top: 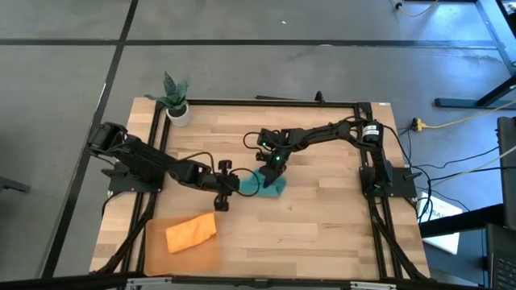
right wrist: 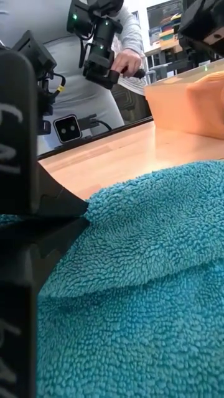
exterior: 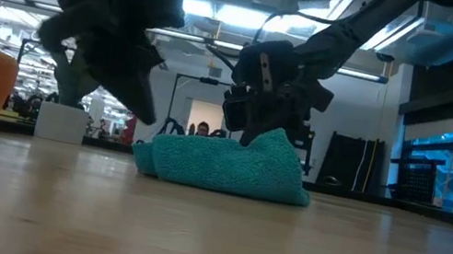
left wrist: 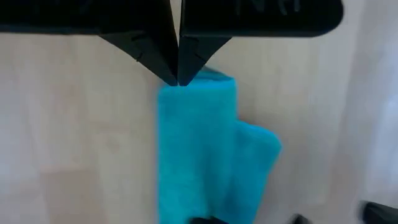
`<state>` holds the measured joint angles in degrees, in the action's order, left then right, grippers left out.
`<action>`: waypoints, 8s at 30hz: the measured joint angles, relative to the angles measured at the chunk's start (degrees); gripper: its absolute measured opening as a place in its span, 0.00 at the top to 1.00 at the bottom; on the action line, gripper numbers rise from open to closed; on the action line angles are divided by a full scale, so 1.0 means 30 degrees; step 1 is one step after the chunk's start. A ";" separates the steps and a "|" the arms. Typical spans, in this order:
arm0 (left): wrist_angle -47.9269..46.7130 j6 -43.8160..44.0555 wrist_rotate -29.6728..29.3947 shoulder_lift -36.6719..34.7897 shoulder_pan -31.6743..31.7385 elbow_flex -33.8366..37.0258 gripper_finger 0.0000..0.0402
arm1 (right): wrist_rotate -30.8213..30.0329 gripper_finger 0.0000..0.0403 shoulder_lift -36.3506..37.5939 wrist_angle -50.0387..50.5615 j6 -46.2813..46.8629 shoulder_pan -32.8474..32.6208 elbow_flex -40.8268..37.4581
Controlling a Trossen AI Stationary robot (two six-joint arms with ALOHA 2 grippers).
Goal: Roll microfiber towels into tight, uniform cylinder then place into a basket
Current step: Roll the blue microfiber towel
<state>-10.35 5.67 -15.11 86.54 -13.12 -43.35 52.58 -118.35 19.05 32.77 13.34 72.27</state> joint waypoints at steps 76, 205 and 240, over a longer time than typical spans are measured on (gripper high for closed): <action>-0.2872 0.1044 0.5934 0.0780 0.2124 -0.2178 1.00 | -0.8749 0.99 0.0023 0.6002 0.1435 -0.3448 0.4765; -0.6787 -0.8508 0.5842 -0.2871 0.1136 -0.2193 1.00 | -1.7223 0.99 0.5251 -0.3535 1.5438 -1.1417 -0.3533; -0.7338 -0.8530 0.5689 -0.2871 0.1076 -0.2193 1.00 | -2.3875 0.97 0.7454 -1.0806 2.6908 -1.4285 -1.1623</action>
<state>-32.36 -19.92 1.96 77.93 -9.89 -49.93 -19.05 -95.98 -13.37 113.50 -29.51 37.40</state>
